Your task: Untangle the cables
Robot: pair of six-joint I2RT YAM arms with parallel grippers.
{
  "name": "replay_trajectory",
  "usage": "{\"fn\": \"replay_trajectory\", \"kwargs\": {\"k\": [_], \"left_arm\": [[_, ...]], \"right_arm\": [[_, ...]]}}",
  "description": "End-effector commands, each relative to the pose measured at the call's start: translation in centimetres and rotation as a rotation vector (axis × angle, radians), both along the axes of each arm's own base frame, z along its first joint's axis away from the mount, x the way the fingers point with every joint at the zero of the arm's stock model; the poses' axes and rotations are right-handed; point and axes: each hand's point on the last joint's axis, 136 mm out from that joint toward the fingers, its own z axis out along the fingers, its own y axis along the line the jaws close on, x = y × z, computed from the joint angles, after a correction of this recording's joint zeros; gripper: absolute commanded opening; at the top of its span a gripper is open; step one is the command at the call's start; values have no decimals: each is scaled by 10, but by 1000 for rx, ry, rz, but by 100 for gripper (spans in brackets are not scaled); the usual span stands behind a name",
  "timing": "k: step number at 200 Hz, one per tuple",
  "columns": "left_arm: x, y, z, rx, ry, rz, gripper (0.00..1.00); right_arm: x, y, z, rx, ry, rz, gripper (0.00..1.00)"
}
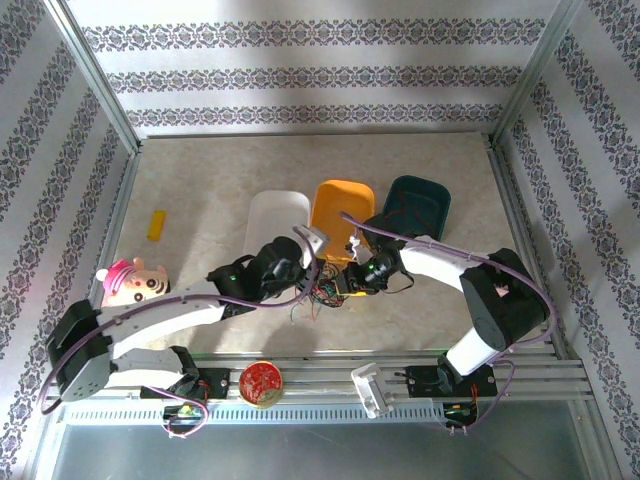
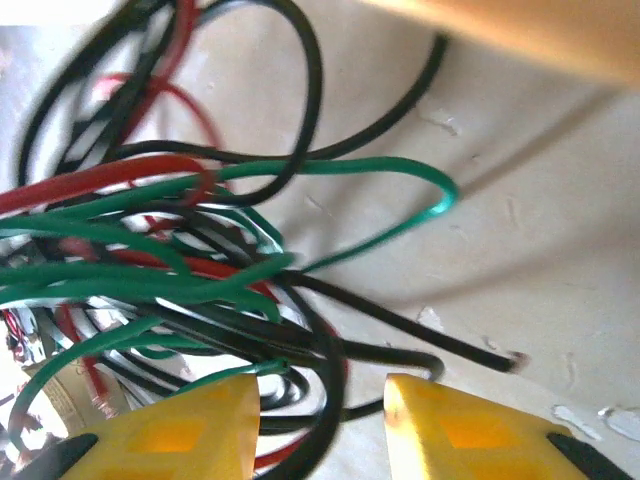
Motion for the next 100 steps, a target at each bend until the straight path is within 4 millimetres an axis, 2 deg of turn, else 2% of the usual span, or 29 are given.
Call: {"fn": "replay_trajectory", "kwargs": {"k": [1,27,46,61,75,86,100], "left_arm": [[4,4,51,-111,-61,18,0],[4,14,102,-168,-152,39,0],[2,21,147,-262,-229,45,0],[-2,20,169,-306,-252,21,0],[-4,13,174,-307,-238,-15,0],[-5,8,167,-294,-213,-31,0],[-4,3,153,-278,-171,-40,0]], "right_arm": [[-4,-7,-11,-29,44,-17,37],[-7,-10,-18,-48,63,-22,37],[-9,-12,-23,-61,72,-27,36],[-10,-13,-23,-62,76,-28,36],[-7,-12,-18,-49,51,-28,36],[-1,-13,-8,-39,-1,-33,37],[9,-16,15,-14,-113,-50,37]]}}
